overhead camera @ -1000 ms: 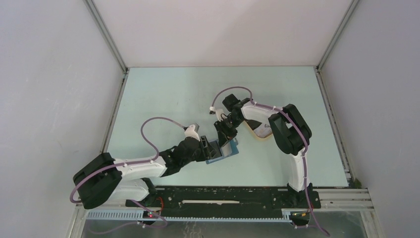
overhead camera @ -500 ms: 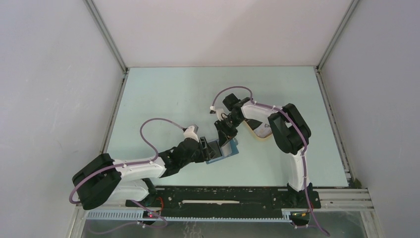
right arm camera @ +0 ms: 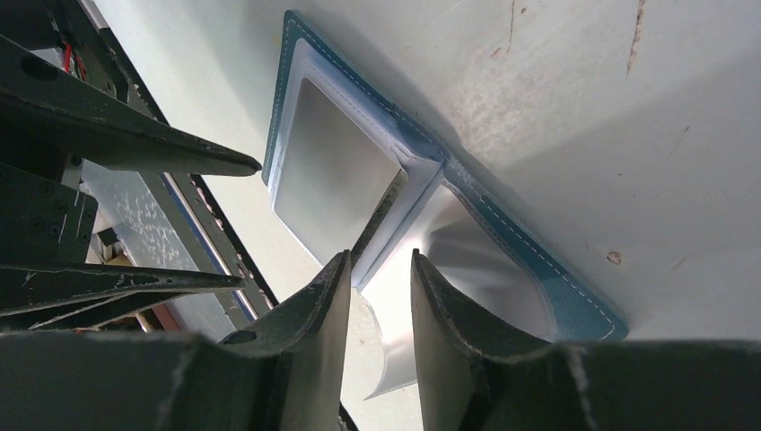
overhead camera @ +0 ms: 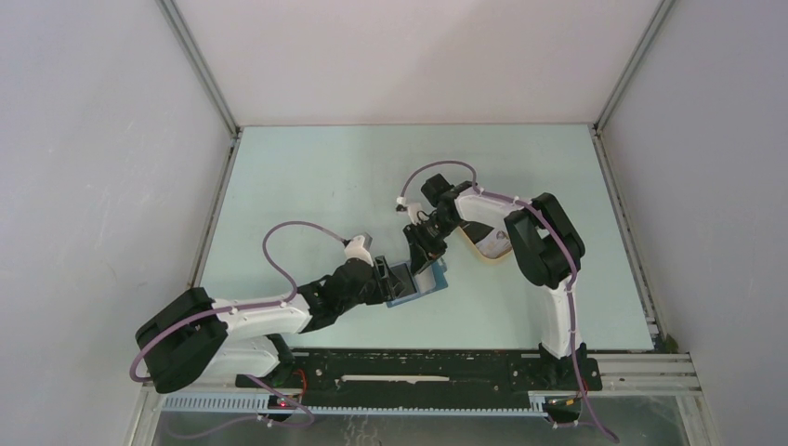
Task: Put the credit cards into the card holder
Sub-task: Turn over the card slot in the card holder.
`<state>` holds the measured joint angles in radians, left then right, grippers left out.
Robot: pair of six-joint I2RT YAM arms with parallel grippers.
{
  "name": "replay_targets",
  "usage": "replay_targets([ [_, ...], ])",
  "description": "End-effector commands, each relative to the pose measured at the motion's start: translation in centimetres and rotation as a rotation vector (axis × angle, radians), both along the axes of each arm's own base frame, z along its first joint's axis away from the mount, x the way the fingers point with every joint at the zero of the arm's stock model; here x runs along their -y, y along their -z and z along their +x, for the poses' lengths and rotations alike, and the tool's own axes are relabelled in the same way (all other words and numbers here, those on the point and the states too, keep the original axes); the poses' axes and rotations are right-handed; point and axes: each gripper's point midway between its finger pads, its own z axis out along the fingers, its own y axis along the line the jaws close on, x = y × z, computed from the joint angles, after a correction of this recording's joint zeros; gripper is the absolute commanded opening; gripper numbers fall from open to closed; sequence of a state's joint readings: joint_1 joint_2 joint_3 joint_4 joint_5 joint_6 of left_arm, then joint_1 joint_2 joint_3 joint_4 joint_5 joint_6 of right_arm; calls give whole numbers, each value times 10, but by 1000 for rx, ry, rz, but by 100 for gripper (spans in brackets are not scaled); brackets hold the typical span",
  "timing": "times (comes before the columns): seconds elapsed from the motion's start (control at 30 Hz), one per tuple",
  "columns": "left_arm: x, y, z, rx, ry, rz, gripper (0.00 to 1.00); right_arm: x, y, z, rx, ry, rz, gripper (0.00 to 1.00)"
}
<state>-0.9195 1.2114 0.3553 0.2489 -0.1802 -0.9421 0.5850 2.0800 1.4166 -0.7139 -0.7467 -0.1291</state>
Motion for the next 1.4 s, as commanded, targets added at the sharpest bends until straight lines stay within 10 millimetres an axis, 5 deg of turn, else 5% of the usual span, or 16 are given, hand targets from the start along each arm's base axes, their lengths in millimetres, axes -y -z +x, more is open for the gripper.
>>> replay_targets([
  [0.0,-5,1,4,20,-25,-7,57,-8,-13,8,40,-6,26,37],
  [0.47,-6,7,4,6,-35,5,54,-15,-17,-1,8,-32,69,35],
  [0.93,-3,17,5,-30,-40,30,53,-12,3,0,18,-26,-16,37],
  [1.37,-3,10,5,-12,-36,11,53,-5,19,4,44,-16,-105,27],
])
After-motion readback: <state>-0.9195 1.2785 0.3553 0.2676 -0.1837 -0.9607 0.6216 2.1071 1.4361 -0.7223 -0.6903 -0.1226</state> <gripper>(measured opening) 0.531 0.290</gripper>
